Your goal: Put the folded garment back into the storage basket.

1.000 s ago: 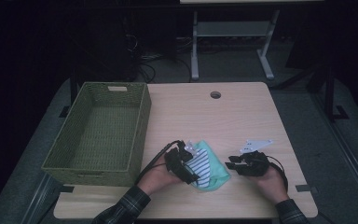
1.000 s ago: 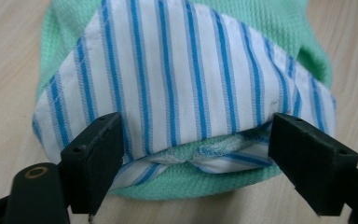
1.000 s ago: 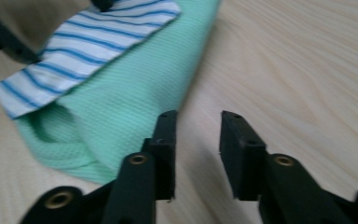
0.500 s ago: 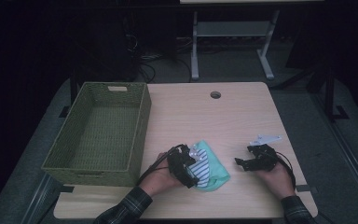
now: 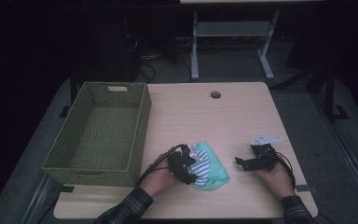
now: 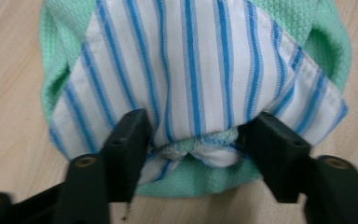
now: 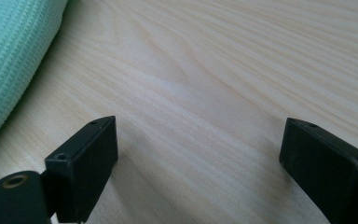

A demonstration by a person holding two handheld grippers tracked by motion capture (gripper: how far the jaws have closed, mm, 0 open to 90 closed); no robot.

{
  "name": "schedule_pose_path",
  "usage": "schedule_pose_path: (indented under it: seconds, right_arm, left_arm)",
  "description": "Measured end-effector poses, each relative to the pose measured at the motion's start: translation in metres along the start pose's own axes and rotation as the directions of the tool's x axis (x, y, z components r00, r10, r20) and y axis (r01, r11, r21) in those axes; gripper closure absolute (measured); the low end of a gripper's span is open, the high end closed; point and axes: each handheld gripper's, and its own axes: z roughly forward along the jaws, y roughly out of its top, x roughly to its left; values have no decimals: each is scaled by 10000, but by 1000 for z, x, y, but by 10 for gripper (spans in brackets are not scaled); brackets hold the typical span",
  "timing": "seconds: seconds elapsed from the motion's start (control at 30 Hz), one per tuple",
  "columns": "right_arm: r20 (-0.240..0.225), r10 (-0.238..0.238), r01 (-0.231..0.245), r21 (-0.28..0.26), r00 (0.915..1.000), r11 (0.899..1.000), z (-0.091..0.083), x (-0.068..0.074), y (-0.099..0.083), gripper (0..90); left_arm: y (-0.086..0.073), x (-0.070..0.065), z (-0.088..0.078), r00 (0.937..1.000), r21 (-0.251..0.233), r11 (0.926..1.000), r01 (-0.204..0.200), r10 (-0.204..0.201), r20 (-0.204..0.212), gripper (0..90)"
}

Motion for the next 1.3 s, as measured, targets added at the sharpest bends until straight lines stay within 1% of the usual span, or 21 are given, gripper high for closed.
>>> schedule_pose_path:
  seconds: [0.1, 0.13, 0.23, 0.37, 0.43, 0.53, 0.6, 0.7, 0.77, 0.8, 0.83, 0.9, 0.93, 0.97, 1.0, 1.1, 1.17, 1.2, 1.23, 1.27, 1.3]
  right_arm:
    - [-13, -36, 36, -108, 10000, 9999, 1, 0, -1, 95]
    - [-13, -64, 64, -136, 10000, 9999, 1, -1, -1, 94]
    - [-15, -54, 54, -139, 10000, 9999, 1, -1, -1, 94]
    - [-11, -29, 29, -127, 10000, 9999, 1, 0, -1, 92]
    - [-7, 16, -16, -133, 10000, 9999, 1, 0, -1, 91]
    - [4, -1, 1, -138, 10000, 9999, 1, 0, -1, 90]
    - [6, -15, 15, -149, 10000, 9999, 1, 0, -1, 90]
    - [6, -8, 8, -153, 10000, 9999, 2, 0, -1, 90]
    - [4, -6, 6, -150, 10000, 9999, 2, 0, -1, 90]
    - [1, 8, -8, -140, 10000, 9999, 1, 0, -1, 90]
    - [6, -17, 17, -154, 10000, 9999, 2, 0, -1, 90]
    - [5, 13, -13, -141, 10000, 9999, 1, 0, -1, 90]
    - [5, -11, 11, -152, 10000, 9999, 2, 0, -1, 90]
    - [5, -12, 12, -155, 10000, 9999, 2, 0, -1, 90]
    - [4, -13, 13, -152, 10000, 9999, 2, 0, -1, 90]
    - [6, -8, 8, -151, 10000, 9999, 1, 0, -1, 90]
    - [6, -9, 9, -154, 10000, 9999, 2, 0, -1, 90]
    - [5, -3, 3, -153, 10000, 9999, 2, 0, -1, 90]
    - [5, -6, 6, -157, 10000, 9999, 2, 0, -1, 90]
    - [3, -3, 3, -159, 10000, 9999, 2, 0, -1, 90]
    - [-2, 19, -19, -149, 10000, 9999, 1, 0, -1, 90]
  left_arm:
    - [-1, 3, -1, 10000, -66, 10000, -48, 48, -78, 532]
    - [-1, 4, -1, 9998, -154, 9999, -32, 29, -186, 567]
    - [-2, 8, -2, 9999, -191, 9998, 56, -59, -147, 675]
    - [-2, 11, -3, 9995, -253, 9993, 263, -267, -143, 728]
    - [-3, 13, -3, 9989, -349, 9983, 465, -465, 4, 734]
    - [-5, 20, -4, 9943, -560, 9936, 976, -950, 481, 739]
    - [-5, 23, -7, 9917, -739, 9905, 1161, -1115, 634, 741]
    - [-4, 25, -14, 9902, -973, 9871, 1271, -1205, 712, 742]
    - [-3, 26, -20, 9872, -1191, 9820, 1466, -1376, 805, 742]
    - [-2, 28, -23, 9878, -1175, 9830, 1412, -1319, 832, 742]
    - [-2, 27, -25, 9855, -1264, 9797, 1558, -1454, 875, 742]
    - [0, 29, -32, 9840, -1400, 9762, 1656, -1542, 891, 742]
    - [0, 30, -34, 9848, -1375, 9774, 1608, -1496, 880, 742]
    - [1, 30, -36, 9825, -1480, 9734, 1747, -1625, 909, 742]
    - [2, 31, -38, 9840, -1475, 9751, 1657, -1536, 900, 742]
    - [5, 31, -46, 9801, -1681, 9678, 1873, -1726, 981, 742]
    - [7, 31, -54, 9811, -1791, 9669, 1818, -1659, 999, 741]
    - [8, 31, -57, 9790, -1811, 9647, 1910, -1738, 1066, 741]
    - [8, 31, -60, 9766, -1955, 9594, 2031, -1842, 1109, 741]
    - [9, 32, -64, 9772, -1953, 9600, 2005, -1817, 1101, 741]
    - [9, 33, -66, 9758, -1986, 9581, 2066, -1867, 1142, 741]
